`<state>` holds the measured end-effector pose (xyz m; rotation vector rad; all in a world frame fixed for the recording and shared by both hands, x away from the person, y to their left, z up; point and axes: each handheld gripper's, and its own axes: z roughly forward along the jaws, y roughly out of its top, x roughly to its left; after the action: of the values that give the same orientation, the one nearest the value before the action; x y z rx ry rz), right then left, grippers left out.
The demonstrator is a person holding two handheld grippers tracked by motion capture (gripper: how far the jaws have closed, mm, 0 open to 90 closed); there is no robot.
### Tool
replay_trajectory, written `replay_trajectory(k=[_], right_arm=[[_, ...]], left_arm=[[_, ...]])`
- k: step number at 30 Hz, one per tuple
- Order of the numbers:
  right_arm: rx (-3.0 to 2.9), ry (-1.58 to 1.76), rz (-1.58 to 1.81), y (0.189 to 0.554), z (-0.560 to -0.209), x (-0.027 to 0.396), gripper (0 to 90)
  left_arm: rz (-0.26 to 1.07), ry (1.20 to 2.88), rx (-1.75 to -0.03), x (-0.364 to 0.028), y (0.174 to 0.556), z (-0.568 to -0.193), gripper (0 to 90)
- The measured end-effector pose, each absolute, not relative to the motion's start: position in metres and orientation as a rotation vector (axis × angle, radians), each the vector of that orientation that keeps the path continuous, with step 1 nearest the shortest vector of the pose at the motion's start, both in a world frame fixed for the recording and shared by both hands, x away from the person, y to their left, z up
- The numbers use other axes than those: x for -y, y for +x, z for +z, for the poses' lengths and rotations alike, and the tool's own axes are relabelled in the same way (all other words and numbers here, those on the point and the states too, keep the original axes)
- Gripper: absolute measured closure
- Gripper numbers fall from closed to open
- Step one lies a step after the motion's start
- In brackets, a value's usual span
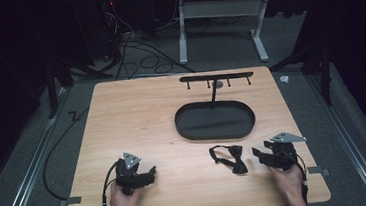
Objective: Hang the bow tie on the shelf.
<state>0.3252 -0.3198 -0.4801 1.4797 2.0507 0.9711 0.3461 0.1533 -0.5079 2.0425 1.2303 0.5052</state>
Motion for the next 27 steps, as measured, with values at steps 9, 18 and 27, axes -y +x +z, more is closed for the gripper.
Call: replay_trajectory(k=[9, 18, 27], right_arm=[[-2.085, 1.416, 1.072, 0.321, -0.47, 0.31, 46.7], [-2.133, 1.356, 1.106, 0.323, -0.464, 0.296, 47.7], [-2.19, 1.299, 1.12, 0.331, -0.46, 0.275, 48.0]], left_arm=[[0.506, 2.043, -1.23, -0.153, 0.346, -0.508, 15.3], [0.506, 2.043, -1.229, -0.153, 0.346, -0.508, 15.3], [0.506, 2.043, -1.229, -0.153, 0.346, -0.508, 15.3]])
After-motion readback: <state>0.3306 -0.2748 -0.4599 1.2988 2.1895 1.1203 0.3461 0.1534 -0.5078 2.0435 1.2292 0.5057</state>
